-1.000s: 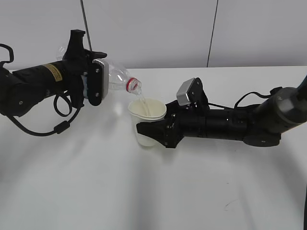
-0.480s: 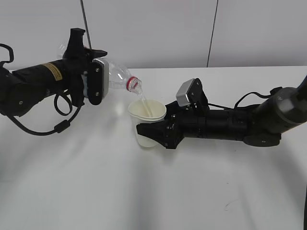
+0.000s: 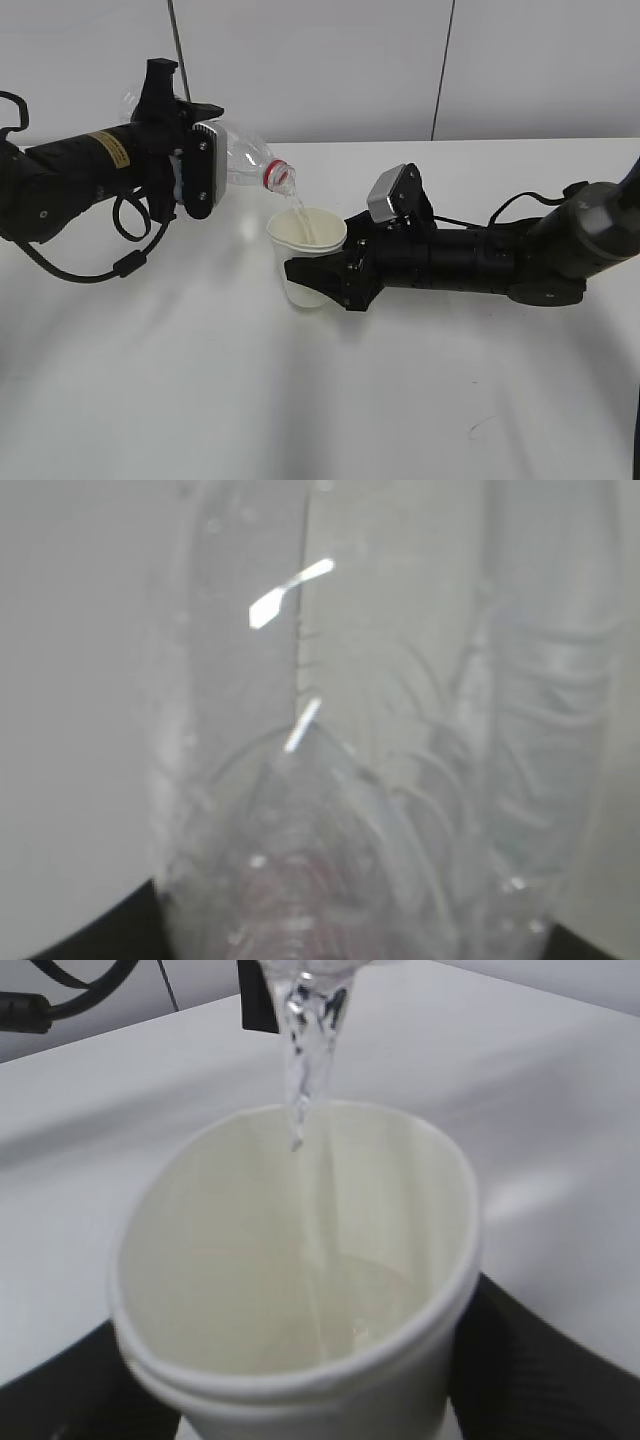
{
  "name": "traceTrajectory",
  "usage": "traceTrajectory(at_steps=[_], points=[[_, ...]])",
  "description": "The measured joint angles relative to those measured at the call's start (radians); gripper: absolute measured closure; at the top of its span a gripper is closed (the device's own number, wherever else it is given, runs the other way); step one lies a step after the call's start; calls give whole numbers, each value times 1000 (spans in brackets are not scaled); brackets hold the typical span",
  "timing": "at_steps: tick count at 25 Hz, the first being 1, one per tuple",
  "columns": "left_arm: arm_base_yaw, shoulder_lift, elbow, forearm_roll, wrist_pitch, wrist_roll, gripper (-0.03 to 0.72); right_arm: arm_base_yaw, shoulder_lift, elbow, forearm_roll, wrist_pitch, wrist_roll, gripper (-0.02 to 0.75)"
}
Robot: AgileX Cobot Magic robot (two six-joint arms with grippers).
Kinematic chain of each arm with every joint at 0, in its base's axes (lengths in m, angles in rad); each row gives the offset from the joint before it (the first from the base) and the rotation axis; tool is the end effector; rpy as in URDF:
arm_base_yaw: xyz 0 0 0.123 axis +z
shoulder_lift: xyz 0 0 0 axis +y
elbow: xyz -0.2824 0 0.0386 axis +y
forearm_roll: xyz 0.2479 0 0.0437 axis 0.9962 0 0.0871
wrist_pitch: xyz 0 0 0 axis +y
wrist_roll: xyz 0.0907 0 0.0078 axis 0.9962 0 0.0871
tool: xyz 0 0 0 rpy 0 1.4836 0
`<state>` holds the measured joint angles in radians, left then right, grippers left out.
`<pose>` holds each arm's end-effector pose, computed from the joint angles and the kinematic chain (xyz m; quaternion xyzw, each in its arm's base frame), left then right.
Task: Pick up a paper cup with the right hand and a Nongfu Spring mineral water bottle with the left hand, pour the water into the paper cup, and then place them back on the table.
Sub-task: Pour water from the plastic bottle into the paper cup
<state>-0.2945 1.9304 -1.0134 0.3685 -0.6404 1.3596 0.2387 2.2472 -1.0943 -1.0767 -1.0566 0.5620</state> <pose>0.3844 -0.1370 0.1838 0.6815 0.3784 0.3259 0.5349 0.3741 0.1628 0.0891 -0.3888 0.6813 0.3641 0.5021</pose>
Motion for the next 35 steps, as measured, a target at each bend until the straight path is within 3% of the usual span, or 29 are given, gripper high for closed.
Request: traceTrajectory(at_steps=[17, 35], points=[[0, 0, 0, -5, -5, 0, 374, 0, 0, 0, -4, 2, 0, 216], [-40, 0, 0, -134, -5, -17, 374, 0, 0, 0, 44, 5, -17, 216]])
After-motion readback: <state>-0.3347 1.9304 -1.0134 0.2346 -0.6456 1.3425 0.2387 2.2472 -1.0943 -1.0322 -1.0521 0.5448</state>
